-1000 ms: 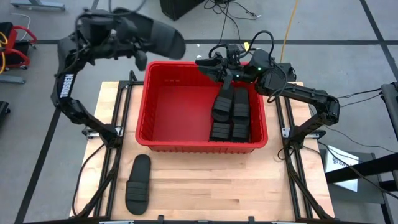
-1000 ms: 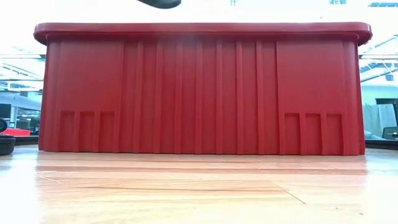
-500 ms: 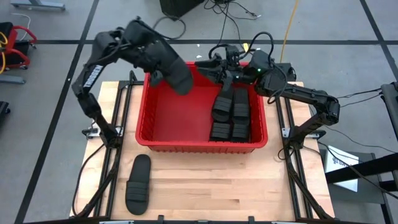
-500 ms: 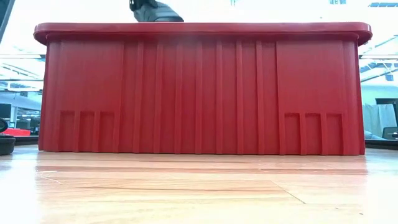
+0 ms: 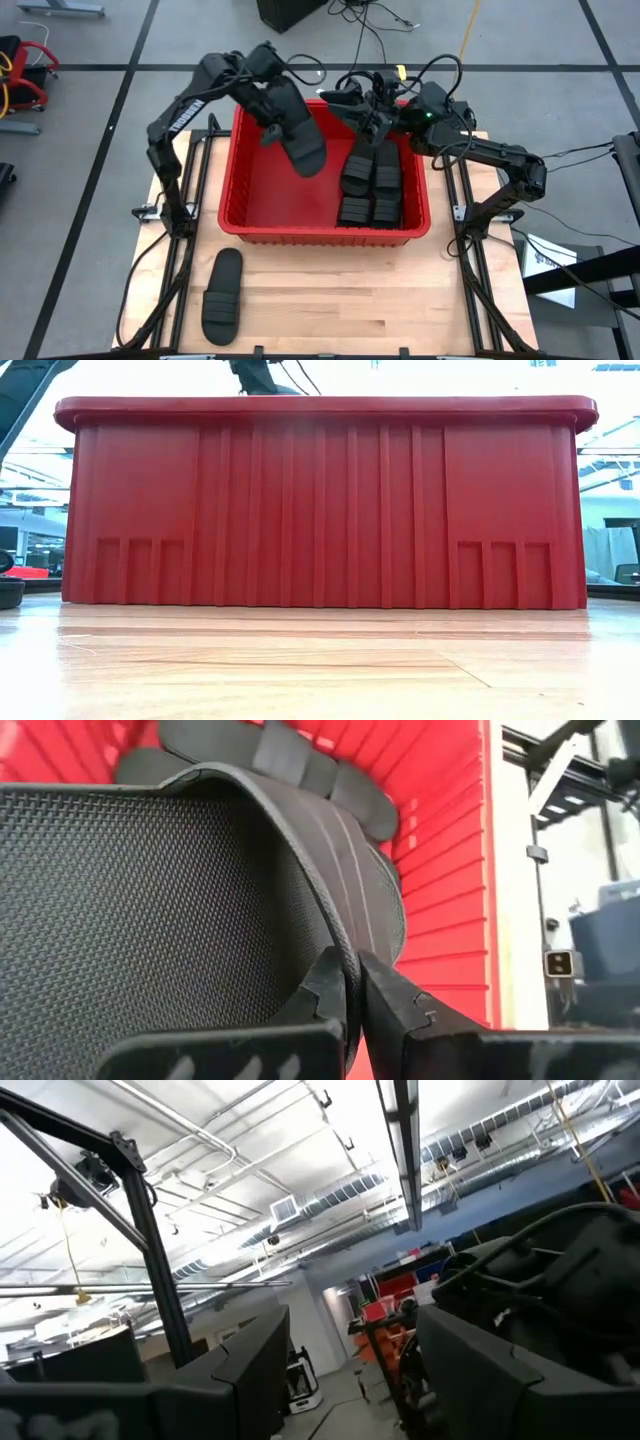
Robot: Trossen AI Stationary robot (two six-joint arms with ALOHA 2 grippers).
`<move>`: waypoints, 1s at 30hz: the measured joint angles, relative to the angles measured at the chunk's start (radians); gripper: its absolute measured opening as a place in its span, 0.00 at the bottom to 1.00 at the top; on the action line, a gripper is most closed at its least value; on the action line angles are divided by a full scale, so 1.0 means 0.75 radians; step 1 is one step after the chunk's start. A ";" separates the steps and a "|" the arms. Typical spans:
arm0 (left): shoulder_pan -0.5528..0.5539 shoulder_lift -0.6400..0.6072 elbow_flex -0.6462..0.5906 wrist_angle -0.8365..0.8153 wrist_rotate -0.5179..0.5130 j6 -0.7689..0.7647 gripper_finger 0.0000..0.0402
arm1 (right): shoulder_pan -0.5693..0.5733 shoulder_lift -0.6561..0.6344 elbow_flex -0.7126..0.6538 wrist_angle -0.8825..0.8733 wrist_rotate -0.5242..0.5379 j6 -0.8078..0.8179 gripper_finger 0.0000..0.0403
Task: Pick and place slides into bin
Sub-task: Put the black slide into the red bin
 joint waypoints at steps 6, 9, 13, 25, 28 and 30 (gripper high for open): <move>-0.046 0.082 -0.067 0.001 0.050 0.020 0.02 | 0.006 0.000 0.000 -0.004 -0.001 0.044 0.52; -0.077 0.082 -0.181 0.001 0.061 0.052 0.02 | 0.011 0.000 0.000 -0.005 -0.003 0.043 0.52; -0.104 0.082 -0.334 -0.001 0.046 0.118 0.02 | 0.018 0.000 0.000 -0.005 -0.006 0.044 0.52; -0.183 0.081 -0.615 0.247 0.118 0.167 0.02 | 0.017 0.000 0.000 -0.033 -0.041 0.039 0.52; -0.198 0.080 -0.656 0.307 0.135 0.153 0.02 | 0.017 0.000 0.000 -0.044 -0.041 0.029 0.52; -0.207 0.079 -0.687 0.341 0.135 0.152 0.02 | 0.017 0.000 0.000 -0.055 -0.041 0.025 0.52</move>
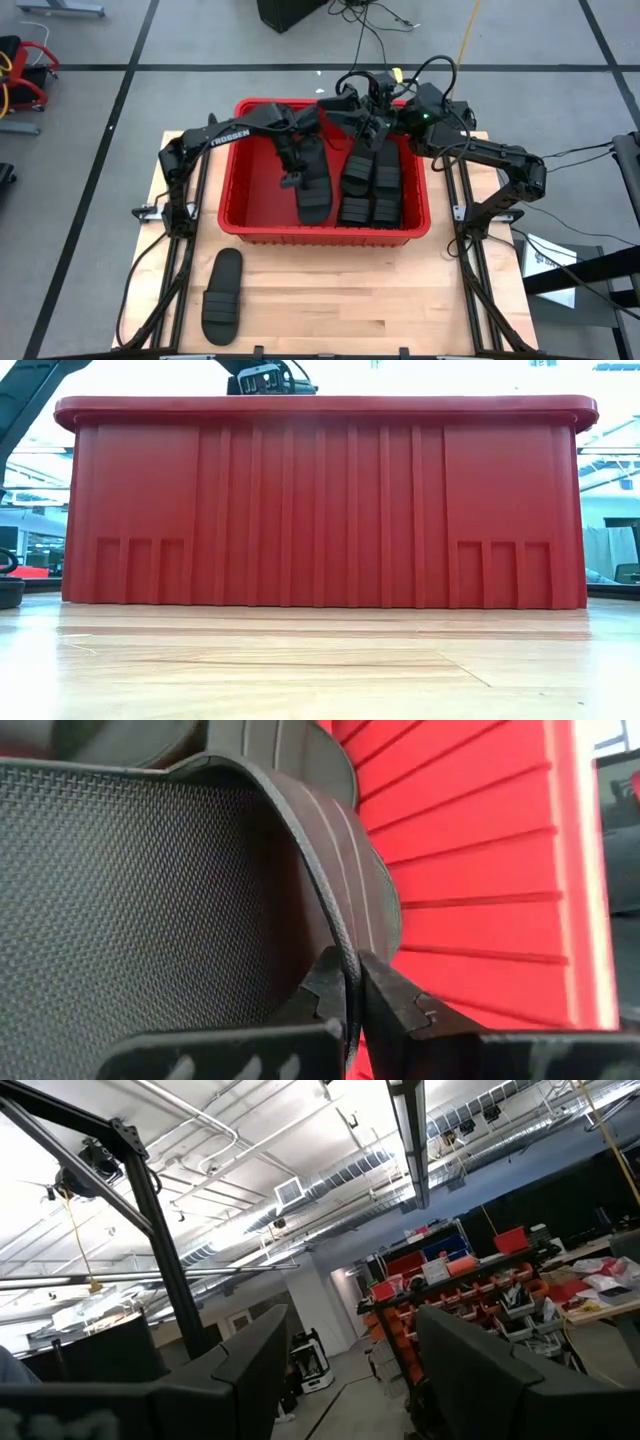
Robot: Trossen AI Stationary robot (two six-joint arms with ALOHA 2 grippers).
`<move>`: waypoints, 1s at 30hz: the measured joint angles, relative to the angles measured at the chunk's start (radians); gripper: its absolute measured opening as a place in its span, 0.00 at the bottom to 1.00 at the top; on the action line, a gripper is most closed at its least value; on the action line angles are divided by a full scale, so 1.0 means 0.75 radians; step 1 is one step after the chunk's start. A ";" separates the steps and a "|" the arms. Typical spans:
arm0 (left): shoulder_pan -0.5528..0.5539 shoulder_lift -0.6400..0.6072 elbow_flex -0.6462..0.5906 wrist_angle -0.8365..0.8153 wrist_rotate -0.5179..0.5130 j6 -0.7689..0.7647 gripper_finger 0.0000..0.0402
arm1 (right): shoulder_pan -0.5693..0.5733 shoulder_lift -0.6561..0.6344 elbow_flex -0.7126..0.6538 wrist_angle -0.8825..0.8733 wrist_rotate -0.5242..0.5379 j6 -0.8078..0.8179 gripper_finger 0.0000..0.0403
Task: Pick and place slides into bin
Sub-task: Put the black slide into the red bin
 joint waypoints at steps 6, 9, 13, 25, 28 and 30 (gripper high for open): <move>-0.013 0.000 -0.101 0.096 0.001 -0.009 0.02 | 0.000 0.000 0.000 -0.009 0.000 -0.001 0.52; -0.023 0.000 -0.156 0.141 0.003 -0.028 0.02 | 0.000 0.000 0.000 -0.010 0.000 -0.001 0.52; -0.037 0.002 -0.216 0.237 0.004 -0.030 0.02 | 0.000 0.000 0.000 -0.010 -0.001 -0.001 0.52; -0.043 0.000 -0.348 0.394 0.001 -0.031 0.02 | 0.001 0.000 0.000 -0.017 -0.001 0.011 0.52; -0.044 0.002 -0.413 0.426 0.003 -0.035 0.02 | 0.001 0.000 0.000 -0.017 0.000 0.026 0.52; -0.047 0.003 -0.449 0.431 0.008 -0.030 0.02 | 0.008 0.000 0.000 -0.018 0.000 0.024 0.52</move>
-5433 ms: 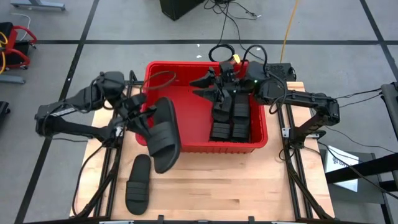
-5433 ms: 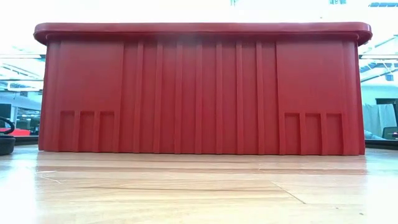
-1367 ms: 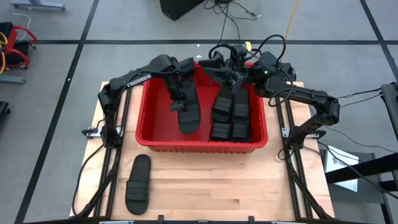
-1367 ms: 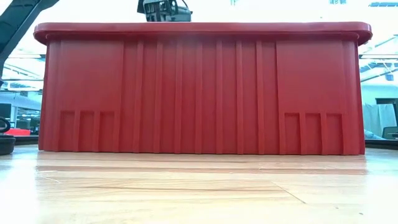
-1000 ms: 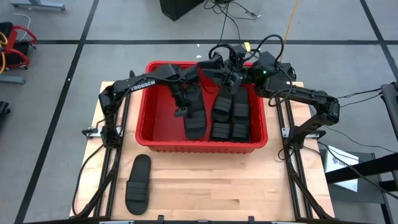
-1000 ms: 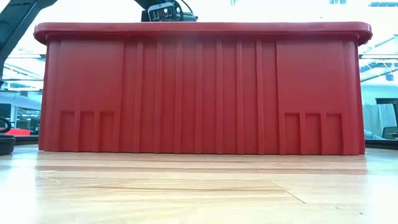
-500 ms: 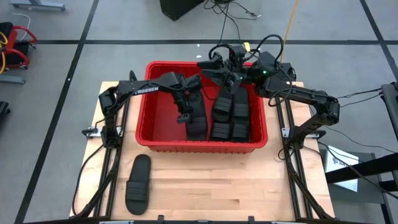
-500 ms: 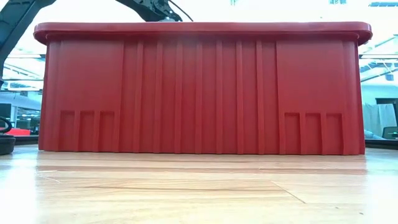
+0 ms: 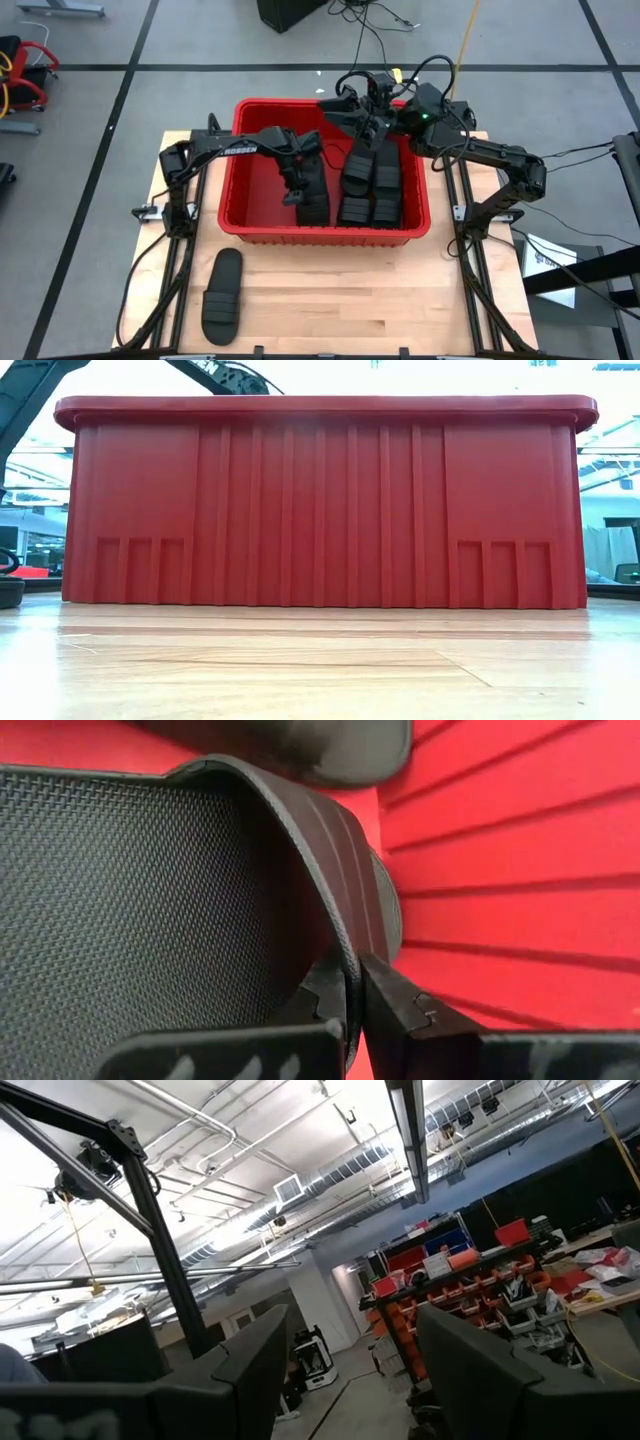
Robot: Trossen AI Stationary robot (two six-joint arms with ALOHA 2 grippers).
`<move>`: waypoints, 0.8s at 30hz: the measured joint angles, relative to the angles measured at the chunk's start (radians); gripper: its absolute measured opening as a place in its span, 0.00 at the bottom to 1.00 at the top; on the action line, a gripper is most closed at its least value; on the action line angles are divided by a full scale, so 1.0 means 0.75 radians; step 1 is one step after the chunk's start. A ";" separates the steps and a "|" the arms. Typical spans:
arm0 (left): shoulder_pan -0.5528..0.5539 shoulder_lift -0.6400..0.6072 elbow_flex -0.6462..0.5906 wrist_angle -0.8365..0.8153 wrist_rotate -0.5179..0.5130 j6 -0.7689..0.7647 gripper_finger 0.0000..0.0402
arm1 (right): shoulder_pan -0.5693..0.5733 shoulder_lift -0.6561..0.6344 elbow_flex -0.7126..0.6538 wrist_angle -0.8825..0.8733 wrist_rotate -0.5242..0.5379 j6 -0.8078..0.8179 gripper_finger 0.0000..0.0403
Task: Pick and place slides into bin
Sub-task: Put the black slide into the red bin
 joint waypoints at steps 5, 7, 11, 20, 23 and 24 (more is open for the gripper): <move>-0.031 -0.002 -0.076 0.116 0.012 -0.003 0.02 | 0.011 0.000 0.000 -0.009 0.000 -0.008 0.52; -0.050 -0.005 -0.090 0.161 0.016 -0.007 0.02 | 0.011 0.000 0.000 -0.027 0.001 -0.006 0.52; -0.095 -0.006 -0.092 0.232 0.017 -0.012 0.02 | 0.011 0.000 0.000 -0.058 0.003 -0.005 0.52; -0.129 -0.002 -0.094 0.330 0.033 -0.097 0.02 | 0.018 0.000 0.000 -0.049 0.005 0.003 0.52; -0.128 -0.002 -0.094 0.327 -0.002 -0.111 0.02 | 0.018 0.000 0.000 -0.048 0.004 0.004 0.52; -0.128 -0.002 -0.094 0.326 -0.030 -0.122 0.02 | 0.018 0.000 0.000 -0.049 0.004 0.004 0.52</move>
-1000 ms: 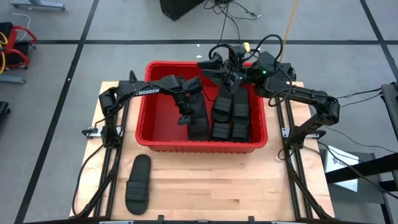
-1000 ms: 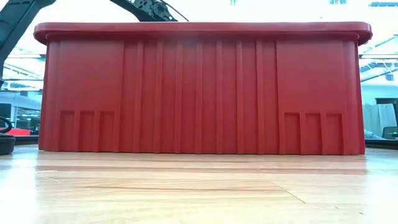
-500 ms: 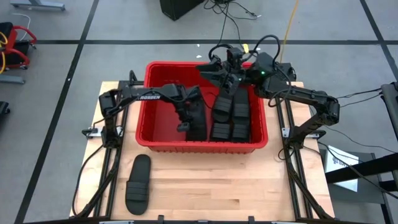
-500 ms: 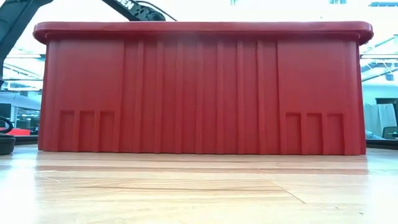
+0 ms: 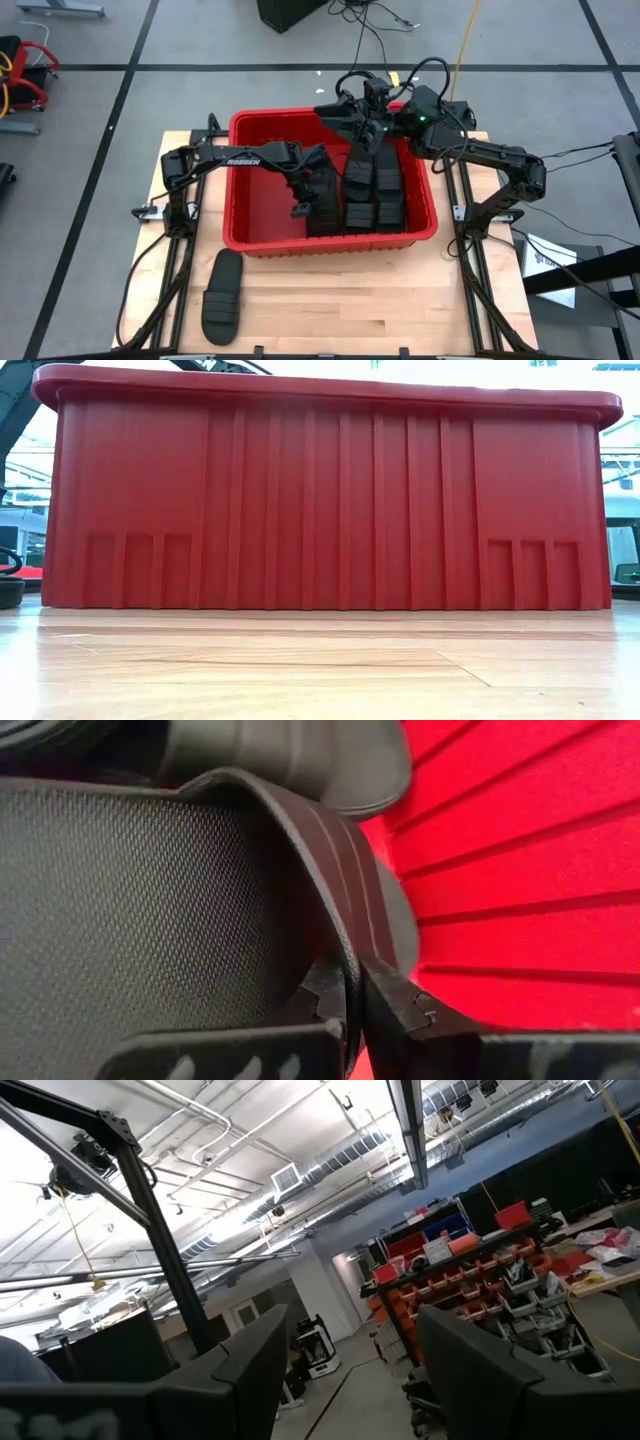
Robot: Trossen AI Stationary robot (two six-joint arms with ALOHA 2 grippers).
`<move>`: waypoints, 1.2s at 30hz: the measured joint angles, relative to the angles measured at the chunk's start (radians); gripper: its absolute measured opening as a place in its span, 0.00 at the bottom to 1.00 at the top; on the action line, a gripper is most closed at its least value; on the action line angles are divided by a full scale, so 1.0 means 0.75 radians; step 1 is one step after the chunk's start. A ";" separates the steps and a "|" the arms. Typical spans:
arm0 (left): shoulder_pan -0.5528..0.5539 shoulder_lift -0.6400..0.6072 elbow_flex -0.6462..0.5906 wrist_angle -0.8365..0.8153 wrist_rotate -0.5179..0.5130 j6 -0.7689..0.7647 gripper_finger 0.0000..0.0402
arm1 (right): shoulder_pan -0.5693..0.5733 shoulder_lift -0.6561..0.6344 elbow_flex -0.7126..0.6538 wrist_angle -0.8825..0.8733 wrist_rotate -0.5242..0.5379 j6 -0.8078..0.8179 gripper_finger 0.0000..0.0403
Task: Pick and place slides into bin
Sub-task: Put the black slide into the red bin
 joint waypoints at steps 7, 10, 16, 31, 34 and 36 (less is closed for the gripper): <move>0.009 0.001 0.000 0.012 -0.005 -0.014 0.02 | 0.000 0.000 0.000 0.000 -0.001 0.000 0.52; 0.009 0.001 0.000 0.013 -0.005 -0.015 0.02 | 0.000 0.000 0.000 0.000 -0.002 -0.002 0.52; 0.009 0.001 0.000 0.015 -0.010 -0.035 0.02 | 0.000 0.000 0.000 -0.001 -0.003 -0.004 0.52; 0.009 0.001 0.000 0.016 0.054 -0.154 0.29 | -0.001 0.000 0.000 -0.009 -0.004 -0.035 0.52; 0.009 0.001 0.000 0.015 0.058 -0.158 0.37 | -0.001 0.000 0.000 -0.010 -0.004 -0.039 0.52; 0.009 0.001 0.000 0.015 0.057 -0.158 0.41 | -0.001 0.000 0.000 -0.011 -0.004 -0.039 0.52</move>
